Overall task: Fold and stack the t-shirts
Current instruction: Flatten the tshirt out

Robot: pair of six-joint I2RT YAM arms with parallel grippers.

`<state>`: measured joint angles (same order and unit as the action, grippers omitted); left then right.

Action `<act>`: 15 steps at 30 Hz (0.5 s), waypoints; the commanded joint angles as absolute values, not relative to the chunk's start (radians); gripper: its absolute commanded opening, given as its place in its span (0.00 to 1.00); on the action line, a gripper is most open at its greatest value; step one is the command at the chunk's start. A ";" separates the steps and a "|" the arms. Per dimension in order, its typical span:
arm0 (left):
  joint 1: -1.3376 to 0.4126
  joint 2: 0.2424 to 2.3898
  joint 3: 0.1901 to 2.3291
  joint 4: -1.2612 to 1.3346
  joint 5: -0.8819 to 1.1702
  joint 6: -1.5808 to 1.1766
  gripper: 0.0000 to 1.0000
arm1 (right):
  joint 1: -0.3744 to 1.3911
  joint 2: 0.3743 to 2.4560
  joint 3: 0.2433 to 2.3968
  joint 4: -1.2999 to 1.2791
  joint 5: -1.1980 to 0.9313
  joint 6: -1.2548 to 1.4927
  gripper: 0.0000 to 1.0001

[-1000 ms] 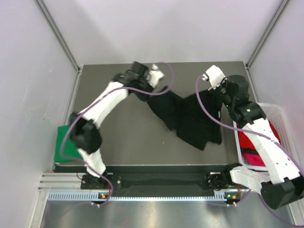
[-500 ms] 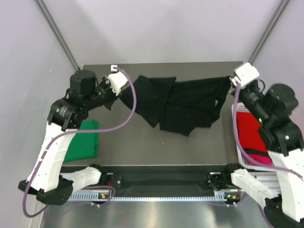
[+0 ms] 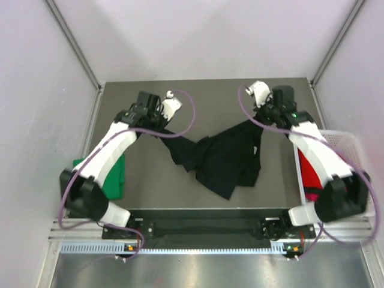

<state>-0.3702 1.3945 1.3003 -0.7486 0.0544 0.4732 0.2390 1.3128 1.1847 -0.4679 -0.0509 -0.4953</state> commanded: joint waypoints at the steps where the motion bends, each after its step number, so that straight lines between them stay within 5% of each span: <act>1: -0.357 1.497 1.420 -0.594 -0.021 0.408 0.00 | 0.195 1.445 1.342 -0.420 -0.038 -0.480 0.00; 3: -0.356 1.494 1.392 -0.556 -0.050 0.393 0.01 | 0.190 1.466 1.339 -0.413 -0.032 -0.474 0.07; 4: -0.356 1.462 1.367 -0.526 -0.084 0.385 0.07 | 0.186 1.457 1.309 -0.407 -0.026 -0.479 0.33; 5: -0.356 1.439 1.338 -0.467 -0.103 0.385 0.26 | 0.184 1.425 1.293 -0.405 -0.017 -0.488 0.39; 6: -0.356 1.413 1.283 -0.441 -0.119 0.384 0.34 | 0.181 1.399 1.269 -0.406 -0.026 -0.520 0.47; 9: -0.354 1.301 1.203 -0.408 -0.150 0.365 0.64 | 0.169 1.191 1.103 -0.413 -0.191 -0.682 0.51; 11: -0.356 1.227 1.178 -0.416 -0.118 0.356 0.68 | 0.178 1.047 0.991 -0.484 -0.337 -0.809 0.60; 15: -0.324 1.187 1.132 -0.472 -0.045 0.344 0.68 | 0.233 1.069 0.977 -0.841 -0.630 -0.987 0.57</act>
<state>-0.3508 1.2060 1.1706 -0.5072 -0.0902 0.3752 0.2016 1.0325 0.9997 -0.6128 -0.3264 -0.7887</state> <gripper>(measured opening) 0.682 0.578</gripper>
